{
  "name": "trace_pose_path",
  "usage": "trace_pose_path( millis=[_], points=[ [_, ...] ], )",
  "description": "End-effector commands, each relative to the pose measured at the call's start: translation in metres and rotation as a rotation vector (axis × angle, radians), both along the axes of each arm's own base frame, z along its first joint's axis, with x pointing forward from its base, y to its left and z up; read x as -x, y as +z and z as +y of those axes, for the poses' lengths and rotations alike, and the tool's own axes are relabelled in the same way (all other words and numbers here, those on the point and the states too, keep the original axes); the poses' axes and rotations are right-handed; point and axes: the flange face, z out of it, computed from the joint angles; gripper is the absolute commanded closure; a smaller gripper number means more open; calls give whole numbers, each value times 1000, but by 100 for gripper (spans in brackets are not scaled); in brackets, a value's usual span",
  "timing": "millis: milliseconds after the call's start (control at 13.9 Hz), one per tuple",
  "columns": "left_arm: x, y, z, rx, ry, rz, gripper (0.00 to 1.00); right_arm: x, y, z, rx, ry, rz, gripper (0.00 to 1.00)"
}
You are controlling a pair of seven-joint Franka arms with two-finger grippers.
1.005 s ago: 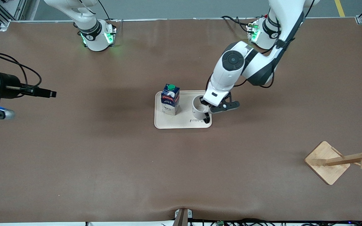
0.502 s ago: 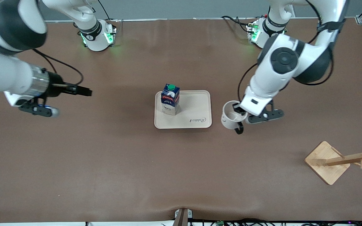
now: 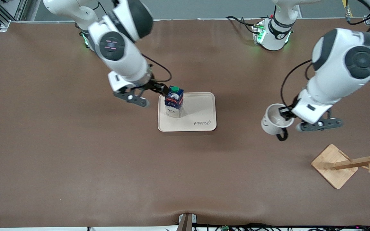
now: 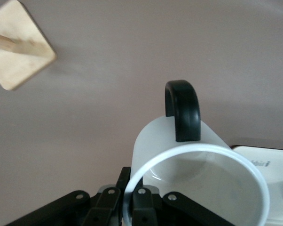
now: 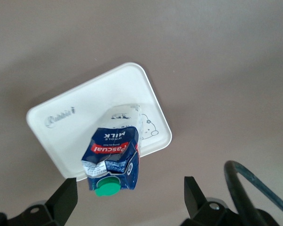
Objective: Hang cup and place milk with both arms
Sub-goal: 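Lift the mug with the left gripper while the right gripper reaches the milk, then carry the mug toward the stand while the right gripper lifts the milk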
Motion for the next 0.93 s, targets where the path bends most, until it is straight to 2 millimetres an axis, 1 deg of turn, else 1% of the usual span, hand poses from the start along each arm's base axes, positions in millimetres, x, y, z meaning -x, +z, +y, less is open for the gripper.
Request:
trace_pose_path(
  millis=[0,72,144,215,287,431,574,646,718,861],
  points=[
    [5,26,39,-29,-37,-6,100,3,-27,16,39,-32,-22,0],
    [5,30,56,-31,-48,3,100,3,-35,17,30,-39,-35,0],
    [6,32,71,-34,-60,20,100,10,-42,24,26,-28,-42,0],
    [6,37,91,-36,-69,22,100,15,-48,32,28,-28,-44,0],
    [5,38,108,-33,-85,21,100,15,-51,34,34,-64,-42,0],
    [5,41,143,-32,-134,20,100,20,-53,39,38,-80,-37,0],
    [5,40,169,-32,-185,25,100,20,-58,41,36,-85,-26,0],
    [6,39,178,-33,-207,27,100,21,-61,43,39,-82,-23,0],
    [6,39,181,-36,-233,29,100,23,-65,45,45,-77,-18,0],
    [7,38,199,-36,-259,32,100,28,-75,51,55,-64,-9,0]
  ],
)
